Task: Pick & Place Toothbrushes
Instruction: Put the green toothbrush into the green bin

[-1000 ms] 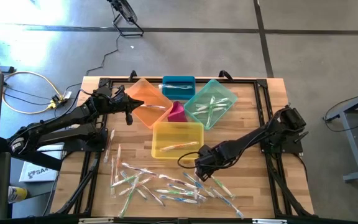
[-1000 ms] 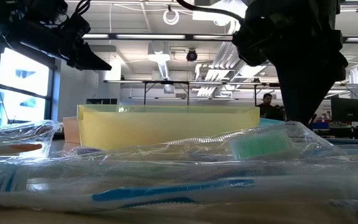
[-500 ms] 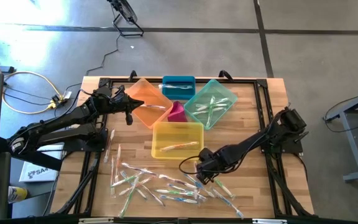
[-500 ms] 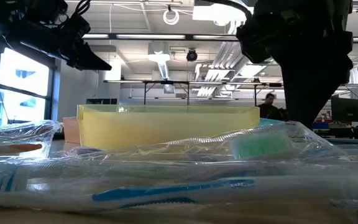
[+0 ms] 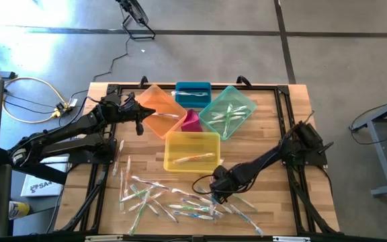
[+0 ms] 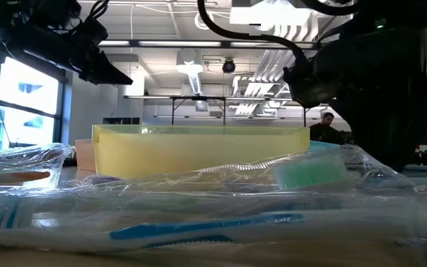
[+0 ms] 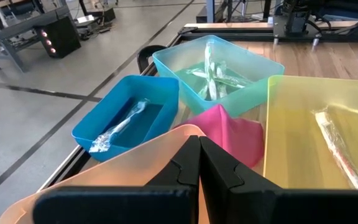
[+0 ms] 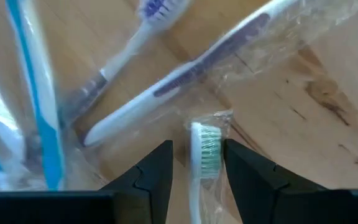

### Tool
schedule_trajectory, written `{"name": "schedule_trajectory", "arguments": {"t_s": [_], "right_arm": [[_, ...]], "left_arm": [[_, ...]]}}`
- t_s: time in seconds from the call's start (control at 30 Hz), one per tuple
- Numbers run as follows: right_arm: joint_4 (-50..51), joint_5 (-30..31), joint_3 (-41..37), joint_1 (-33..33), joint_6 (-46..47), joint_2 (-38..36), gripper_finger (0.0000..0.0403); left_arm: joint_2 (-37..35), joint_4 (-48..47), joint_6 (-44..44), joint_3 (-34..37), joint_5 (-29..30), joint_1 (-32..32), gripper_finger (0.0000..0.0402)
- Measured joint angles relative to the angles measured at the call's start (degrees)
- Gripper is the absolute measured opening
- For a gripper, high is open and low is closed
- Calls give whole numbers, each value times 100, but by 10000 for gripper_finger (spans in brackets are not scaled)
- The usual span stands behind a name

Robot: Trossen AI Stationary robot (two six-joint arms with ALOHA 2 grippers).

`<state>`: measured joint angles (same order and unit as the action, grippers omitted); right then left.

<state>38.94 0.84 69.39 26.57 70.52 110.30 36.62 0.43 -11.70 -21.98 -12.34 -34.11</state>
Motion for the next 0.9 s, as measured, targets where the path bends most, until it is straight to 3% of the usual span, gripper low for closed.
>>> {"name": "schedule_trajectory", "arguments": {"t_s": [0.23, 0.6, 0.9], "right_arm": [[32, 68, 10, 35, -22, 38, 130], [109, 25, 6, 33, -26, 38, 31], [113, -155, 3, 31, -423, 8, 12]], "left_arm": [[0, -17, 0, 0, 0, -1, 0], [1, -17, 0, 0, -1, -1, 0], [0, -15, 0, 0, -2, 0, 0]]}}
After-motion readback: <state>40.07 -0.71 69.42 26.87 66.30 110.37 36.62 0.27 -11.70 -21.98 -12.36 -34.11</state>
